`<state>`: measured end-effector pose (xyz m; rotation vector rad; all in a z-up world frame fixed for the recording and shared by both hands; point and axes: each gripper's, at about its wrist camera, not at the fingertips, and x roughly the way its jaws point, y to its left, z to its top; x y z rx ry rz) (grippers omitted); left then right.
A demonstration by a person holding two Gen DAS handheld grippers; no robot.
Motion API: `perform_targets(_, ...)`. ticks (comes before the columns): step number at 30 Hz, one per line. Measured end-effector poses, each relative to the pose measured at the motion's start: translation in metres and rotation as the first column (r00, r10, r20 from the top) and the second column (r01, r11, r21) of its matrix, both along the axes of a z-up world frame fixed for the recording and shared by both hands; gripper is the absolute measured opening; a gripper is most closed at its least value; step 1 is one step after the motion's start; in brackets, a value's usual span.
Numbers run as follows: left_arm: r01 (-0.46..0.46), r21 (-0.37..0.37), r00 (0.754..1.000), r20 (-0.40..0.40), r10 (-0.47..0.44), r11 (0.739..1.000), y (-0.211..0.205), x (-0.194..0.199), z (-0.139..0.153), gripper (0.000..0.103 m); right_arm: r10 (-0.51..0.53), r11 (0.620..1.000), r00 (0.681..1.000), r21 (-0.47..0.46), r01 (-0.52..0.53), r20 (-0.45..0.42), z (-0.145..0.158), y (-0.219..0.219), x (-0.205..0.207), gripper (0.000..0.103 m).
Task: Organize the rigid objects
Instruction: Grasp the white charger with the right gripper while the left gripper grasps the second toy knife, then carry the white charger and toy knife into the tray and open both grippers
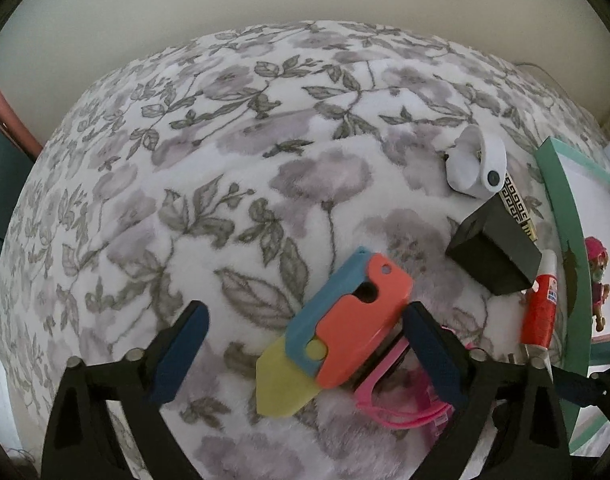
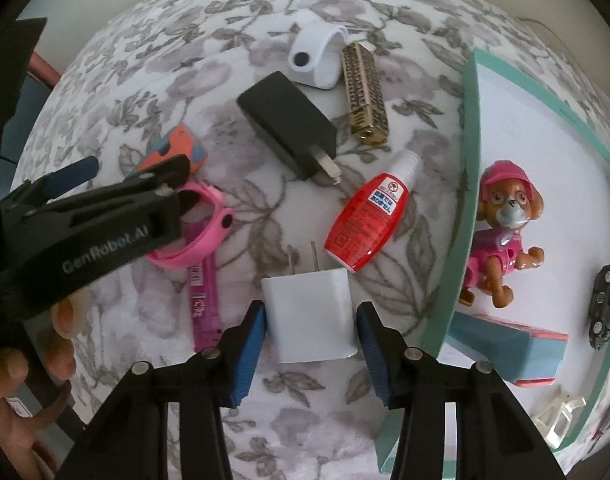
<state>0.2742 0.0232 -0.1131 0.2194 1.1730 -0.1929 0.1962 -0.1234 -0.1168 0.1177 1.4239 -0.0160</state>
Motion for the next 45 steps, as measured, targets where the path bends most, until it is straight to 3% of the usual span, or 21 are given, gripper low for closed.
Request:
perform_targets(2,-0.005,0.001,1.000,-0.003,0.005,1.000,0.001,0.001,-0.001,0.086,0.000,1.000,1.000,0.005,0.000,-0.004,-0.001,-0.005,0.001,0.050)
perform_targets(7,-0.007,0.037,1.000,-0.013,0.007,0.999,0.005,0.002,-0.008,0.057,0.005,1.000,1.000,-0.012,-0.006,-0.006,-0.006,-0.001,0.003,0.050)
perform_targets(10,-0.025,-0.001,0.999,-0.028,0.025,1.000,0.013,0.002,-0.010,0.053,0.004,1.000,1.000,-0.013,-0.004,-0.012,-0.014,0.006,0.004,0.048)
perform_targets(12,-0.028,-0.020,0.999,-0.040,0.027,0.999,0.016,0.000,-0.011,0.044,0.005,1.000,1.000,-0.020,-0.005,-0.008,-0.013,0.011,0.004,0.047)
perform_targets(24,-0.061,-0.006,0.995,-0.076,0.061,0.998,0.026,-0.017,-0.002,0.044,0.011,1.000,1.000,-0.015,-0.011,-0.005,-0.008,0.030,-0.016,0.046)
perform_targets(34,-0.056,-0.021,0.998,0.031,0.057,0.998,0.025,-0.039,0.067,0.044,-0.001,1.000,0.996,0.002,0.001,0.091,0.051,0.026,-0.046,0.046)
perform_targets(45,0.052,-0.066,0.989,0.143,-0.043,0.996,-0.036,-0.072,0.137,0.044,-0.095,0.995,0.978,-0.012,0.099,0.184,0.115,-0.044,-0.079,0.046)
